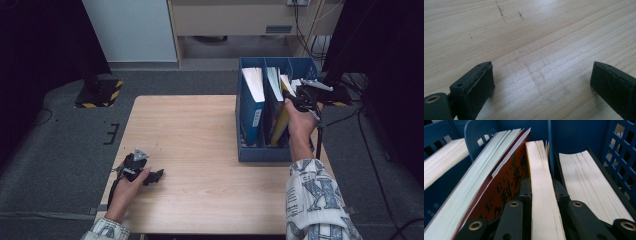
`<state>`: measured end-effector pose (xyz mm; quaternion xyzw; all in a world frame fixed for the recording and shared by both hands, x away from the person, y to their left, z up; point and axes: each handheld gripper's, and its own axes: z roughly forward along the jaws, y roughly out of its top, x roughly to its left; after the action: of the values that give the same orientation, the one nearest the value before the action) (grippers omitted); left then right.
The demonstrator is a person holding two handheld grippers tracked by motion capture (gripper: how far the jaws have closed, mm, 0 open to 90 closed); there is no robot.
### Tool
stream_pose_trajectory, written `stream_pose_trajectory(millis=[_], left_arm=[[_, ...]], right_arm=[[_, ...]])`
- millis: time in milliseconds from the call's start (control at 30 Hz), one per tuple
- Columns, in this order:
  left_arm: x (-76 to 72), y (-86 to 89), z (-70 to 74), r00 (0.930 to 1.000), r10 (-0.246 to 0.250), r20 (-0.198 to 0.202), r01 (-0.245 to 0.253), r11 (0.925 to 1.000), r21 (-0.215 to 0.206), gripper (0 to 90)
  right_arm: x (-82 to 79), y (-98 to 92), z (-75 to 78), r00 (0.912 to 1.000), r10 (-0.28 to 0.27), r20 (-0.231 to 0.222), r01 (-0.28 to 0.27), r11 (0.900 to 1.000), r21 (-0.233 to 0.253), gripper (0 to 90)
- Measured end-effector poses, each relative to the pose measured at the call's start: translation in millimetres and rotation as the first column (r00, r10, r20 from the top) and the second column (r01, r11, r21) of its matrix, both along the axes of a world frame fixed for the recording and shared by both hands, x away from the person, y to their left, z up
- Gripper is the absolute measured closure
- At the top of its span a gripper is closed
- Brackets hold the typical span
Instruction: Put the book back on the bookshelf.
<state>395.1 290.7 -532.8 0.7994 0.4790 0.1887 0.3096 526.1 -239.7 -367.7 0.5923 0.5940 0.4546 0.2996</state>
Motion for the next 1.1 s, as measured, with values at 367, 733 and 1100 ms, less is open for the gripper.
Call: stream_pose_trajectory(millis=[367, 733, 1100], left_arm=[[0.2, 0.0, 0.0, 1.0, -0.004, 0.0, 0.004, 1.0, 0.0, 4.4], [0.2, -0.3, 0.1, 1.0, -0.004, 0.0, 0.004, 1.0, 0.0, 4.4], [0.1, -0.5, 0.1, 1.0, -0.005, -0.001, 0.005, 1.0, 0.0, 4.4]], right_arm=[[3.9, 5.1, -9.0, 0.9999, 0.008, 0.013, -0.008, 1.0, -0.028, 74.6], [0.9, 5.1, -6.8, 0.9995, 0.026, 0.019, -0.026, 0.999, -0.035, 71.5], [-7.4, 3.6, 0.0, 0.9991, 0.037, 0.022, -0.037, 0.999, -0.026, 60.1]])
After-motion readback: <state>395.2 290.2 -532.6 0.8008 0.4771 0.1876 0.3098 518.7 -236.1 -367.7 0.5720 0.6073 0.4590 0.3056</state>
